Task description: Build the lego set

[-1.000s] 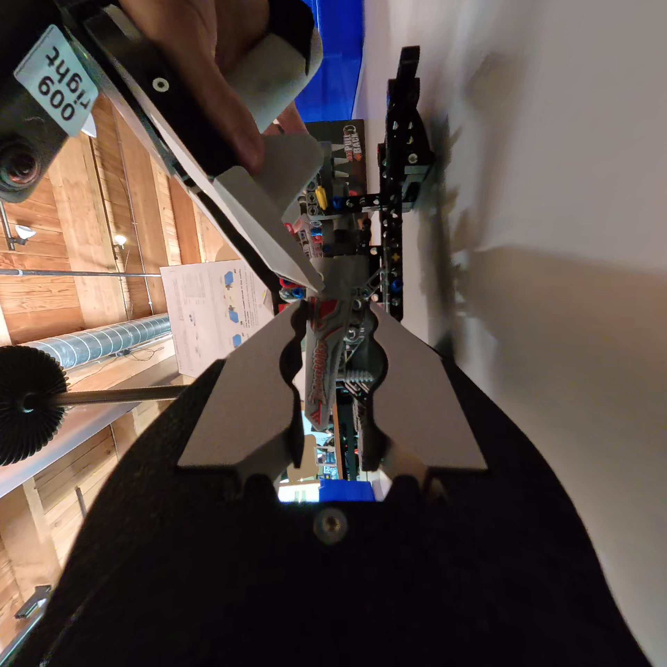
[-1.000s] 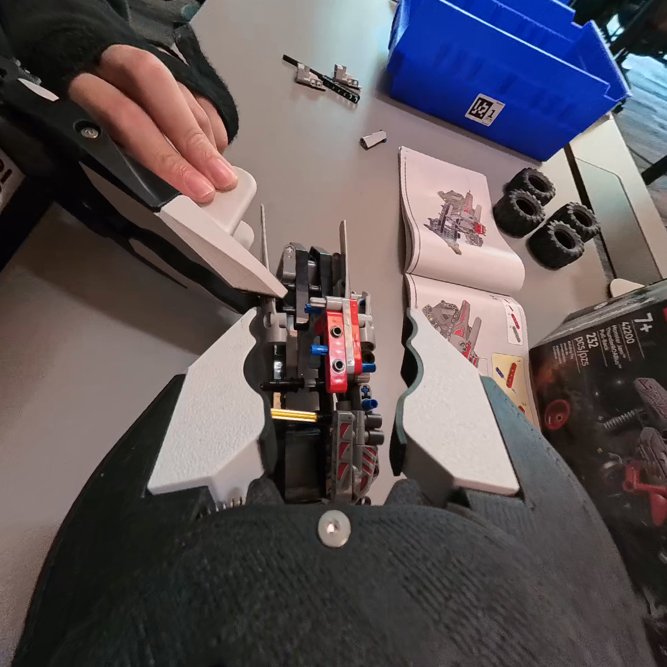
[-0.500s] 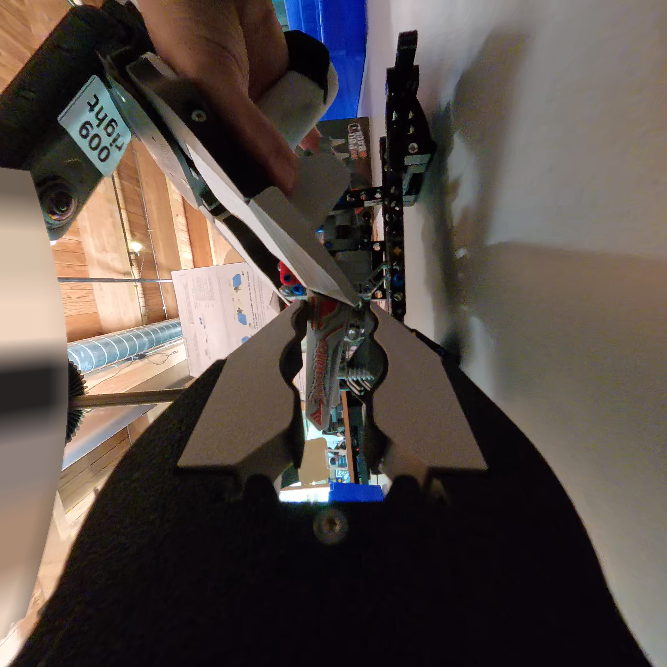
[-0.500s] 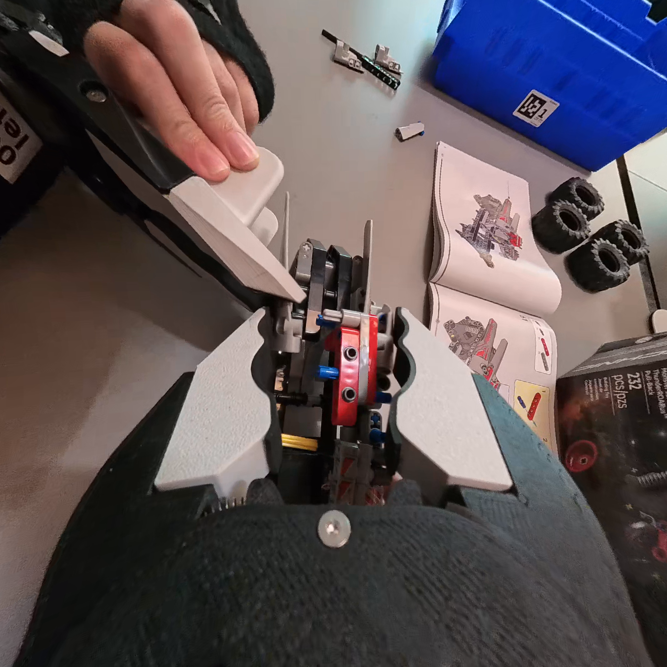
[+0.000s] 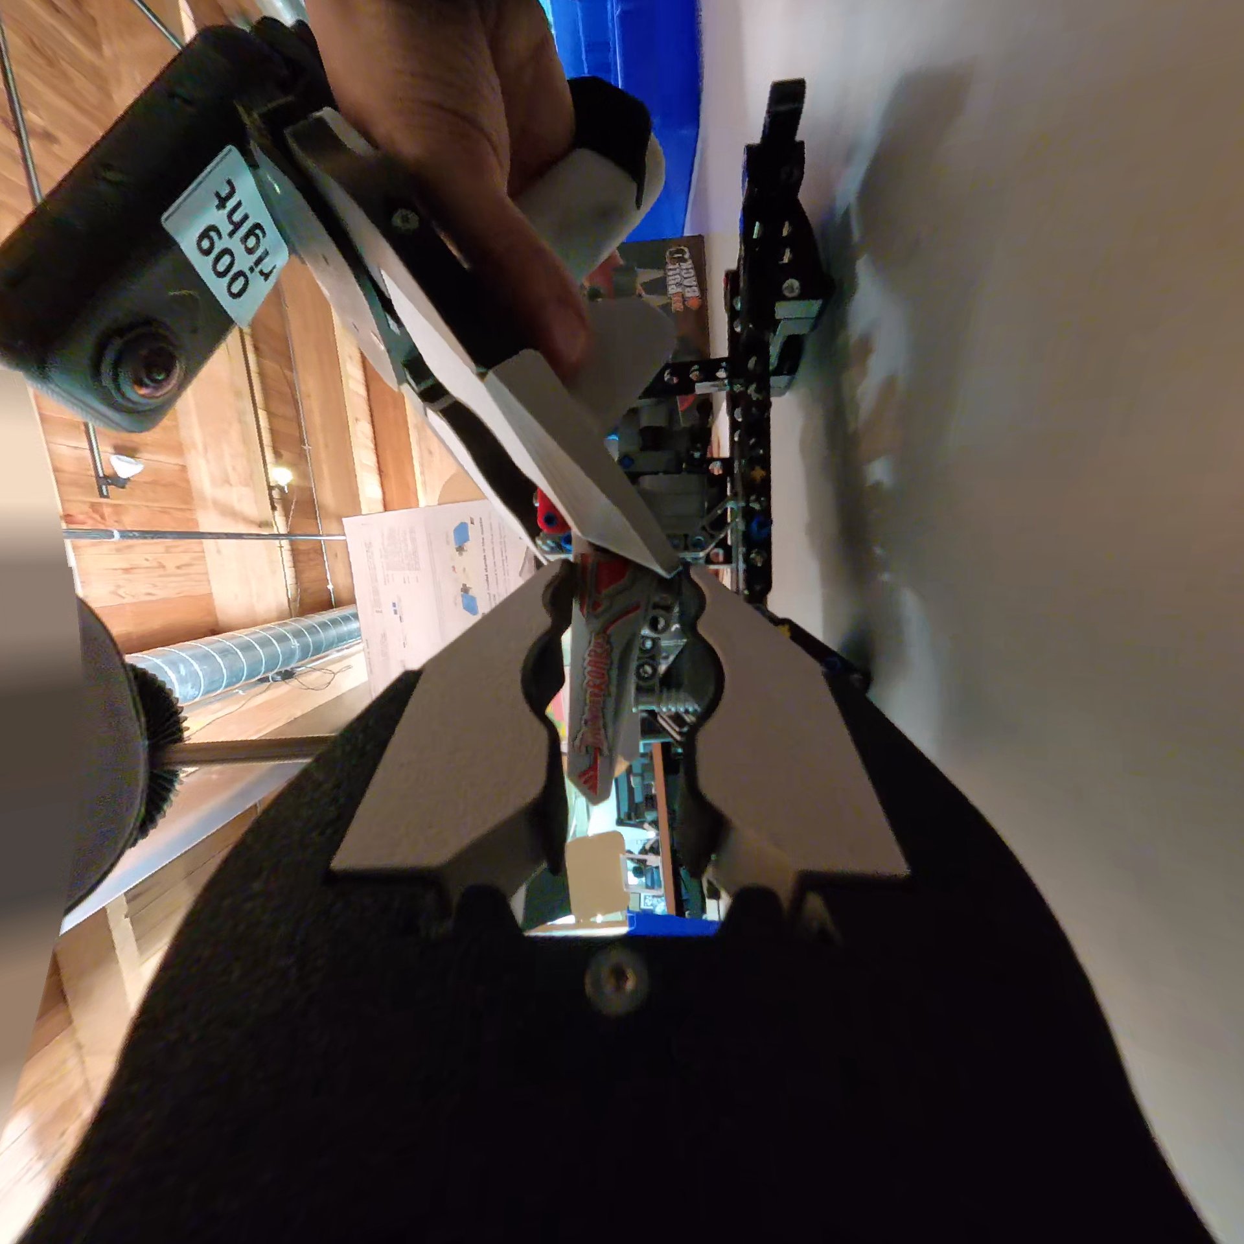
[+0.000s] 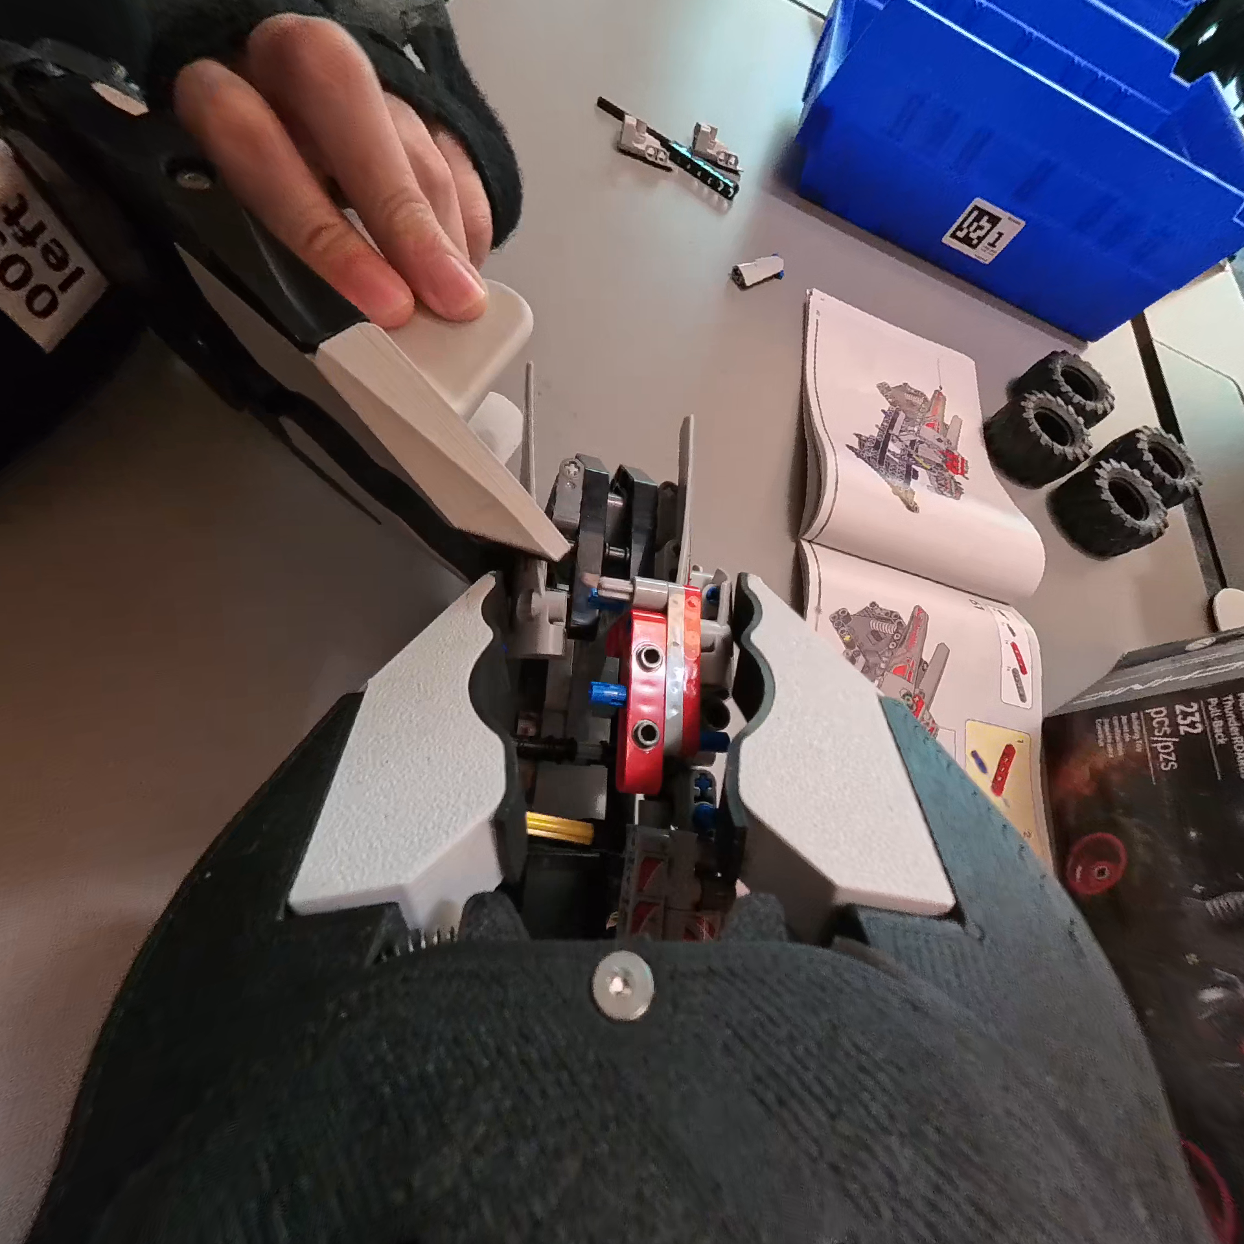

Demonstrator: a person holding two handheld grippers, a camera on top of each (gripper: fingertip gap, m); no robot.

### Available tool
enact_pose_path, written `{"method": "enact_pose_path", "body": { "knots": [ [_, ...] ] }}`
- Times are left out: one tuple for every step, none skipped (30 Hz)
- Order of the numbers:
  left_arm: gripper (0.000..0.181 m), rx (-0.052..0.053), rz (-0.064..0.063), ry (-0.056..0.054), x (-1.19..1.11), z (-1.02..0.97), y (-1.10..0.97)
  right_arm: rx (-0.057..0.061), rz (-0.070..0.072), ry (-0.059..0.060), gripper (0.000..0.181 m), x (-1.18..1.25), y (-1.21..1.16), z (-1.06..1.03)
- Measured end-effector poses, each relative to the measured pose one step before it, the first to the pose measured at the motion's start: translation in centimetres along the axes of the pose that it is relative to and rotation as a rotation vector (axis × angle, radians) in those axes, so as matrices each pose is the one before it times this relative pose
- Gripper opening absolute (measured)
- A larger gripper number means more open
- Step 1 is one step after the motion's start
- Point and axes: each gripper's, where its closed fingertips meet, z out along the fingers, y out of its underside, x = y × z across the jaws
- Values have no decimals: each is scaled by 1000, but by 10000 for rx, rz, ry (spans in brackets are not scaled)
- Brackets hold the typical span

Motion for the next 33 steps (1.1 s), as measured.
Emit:
{"method": "enact_pose_path", "body": {
  "knots": [
    [28, 30, -2, -5, 26, -43, -26, 37, -132, 1, 65, -50, -32, 20],
    [28, 16, -1, -11, -4, -28, -29, 30, -53, -15, 65, -51, -39, 1],
    [28, 22, -7, -15, -16, -26, -28, 2, 16, -21, 65, -37, -6, -28],
    [28, 18, -47, 3, -22, -19, -15, -23, -15, -11, 65, -18, 2, -35],
    [28, 7, -70, 19, 8, 1, 15, -29, -23, 16, 65, 4, 5, -4],
    [28, 10, -46, 21, 25, -10, 26, -21, -23, 18, 65, 2, -2, 31],
    [28, 18, -24, 11, 25, -6, 22, -19, -63, 22, 65, -1, 12, 24],
    [28, 37, -4, 4, 2, -5, 4, 7, -54, 9, 65, -2, -14, 21],
    [28, 37, -3, 7, 16, 7, -4, 15, 12, -8, 65, -1, -7, 18],
    [28, 15, 19, 0, -2, 26, 2, 21, 34, -7, 65, 21, -3, 6],
    [28, 9, 26, 13, 30, 44, 3, 11, 15, 4, 65, 41, 17, 21],
    [28, -1, 26, 31, 45, 76, 25, 3, -9, 40, 65, 67, 49, 37],
    [28, 3, 11, 27, 43, 73, 49, -12, -9, 56, 65, 90, 42, 13],
    [28, 28, -28, 21, 4, 64, 44, -13, 9, 36, 65, 66, 24, -6],
    [28, 58, -68, 30, -6, 25, -7, 2, 30, -22, 65, -8, -3, -12],
    [28, 81, -85, 28, 4, 20, -44, 11, 17, -38, 65, -30, -8, -22],
    [28, 110, -67, 43, 33, 24, -59, -13, -56, -25, 66, -29, 27, -22],
    [28, 82, -58, 45, 48, 43, -13, -16, -89, 21, 66, 11, 23, 0],
    [28, 63, -75, 62, 61, 54, -11, -13, -70, 16, 66, 5, 24, 20],
    [28, 40, -79, 44, 40, 12, -5, 13, -42, 0, 66, -12, 3, -7],
    [28, 13, -48, 8, -5, 4, -8, 25, 10, -13, 66, -6, -21, -12],
    [28, 19, -25, -4, -7, -7, -31, 25, 17, -24, 66, -22, -8, -9],
    [28, 61, -23, 10, 12, -4, -66, 15, -10, -32, 67, -39, 7, -13],
    [28, 64, -16, 7, 4, -5, -61, 7, 9, -18, 67, -34, -2, -27],
    [28, 36, -4, -18, -31, -2, -27, 19, 38, -5, 67, 12, -22, -25],
    [28, 6, 2, -34, -68, -9, -1, 16, 30, -12, 67, 1, -47, -24],
    [28, -18, 17, -46, -86, -21, 14, 27, 37, -10, 66, -3, -68, -29],
    [28, 42, -2, -14, -26, -19, -71, -22, 35, -19, 68, -18, 4, -34],
    [28, 127, -46, 18, 23, -52, -163, -65, 47, -47, 70, -69, 44, -36],
    [28, 72, -24, -40, -76, -23, -68, -17, 110, -39, 70, -40, -38, -60],
    [28, -4, 9, -70, -135, 7, 40, -12, 145, -15, 68, 31, -63, -39],
    [28, -70, -27, 1, -24, 77, 125, -53, 76, 23, 66, 70, 34, 27],
    [28, -119, -32, 55, 53, 107, 179, -51, -10, 51, 65, 103, 75, 78]
  ]
}}
